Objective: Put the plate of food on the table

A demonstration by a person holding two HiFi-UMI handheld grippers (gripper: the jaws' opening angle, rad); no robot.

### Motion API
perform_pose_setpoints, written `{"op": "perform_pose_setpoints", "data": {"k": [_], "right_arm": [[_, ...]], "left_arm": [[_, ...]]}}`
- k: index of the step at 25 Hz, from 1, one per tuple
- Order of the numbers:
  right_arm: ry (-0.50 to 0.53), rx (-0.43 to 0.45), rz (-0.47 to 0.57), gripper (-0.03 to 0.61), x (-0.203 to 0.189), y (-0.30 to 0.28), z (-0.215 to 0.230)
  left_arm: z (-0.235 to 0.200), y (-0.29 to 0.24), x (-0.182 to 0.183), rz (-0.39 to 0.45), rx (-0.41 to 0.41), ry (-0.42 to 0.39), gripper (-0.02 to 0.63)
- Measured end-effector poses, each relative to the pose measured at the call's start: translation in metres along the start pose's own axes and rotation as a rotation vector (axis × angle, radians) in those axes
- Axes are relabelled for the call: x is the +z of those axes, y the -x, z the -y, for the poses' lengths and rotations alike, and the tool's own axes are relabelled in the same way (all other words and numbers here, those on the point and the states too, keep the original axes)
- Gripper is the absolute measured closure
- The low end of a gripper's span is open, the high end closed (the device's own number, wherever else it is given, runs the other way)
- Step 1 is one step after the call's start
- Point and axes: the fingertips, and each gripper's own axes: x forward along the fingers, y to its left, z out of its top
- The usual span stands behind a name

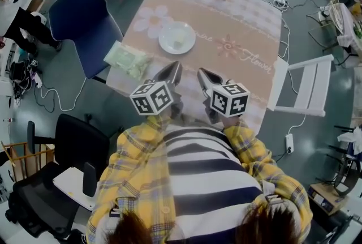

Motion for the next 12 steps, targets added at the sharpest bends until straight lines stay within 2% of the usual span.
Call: {"op": "perform_pose_setpoints", "data": {"k": [12], "right_arm": [[0.010,-0.002,0.012,0.583,0.0084,-0.0048,0.0009]], "left_arm": [[-0.0030,-0.0080,0.0021,-0.013,0.001,0.002,0.618]]}}
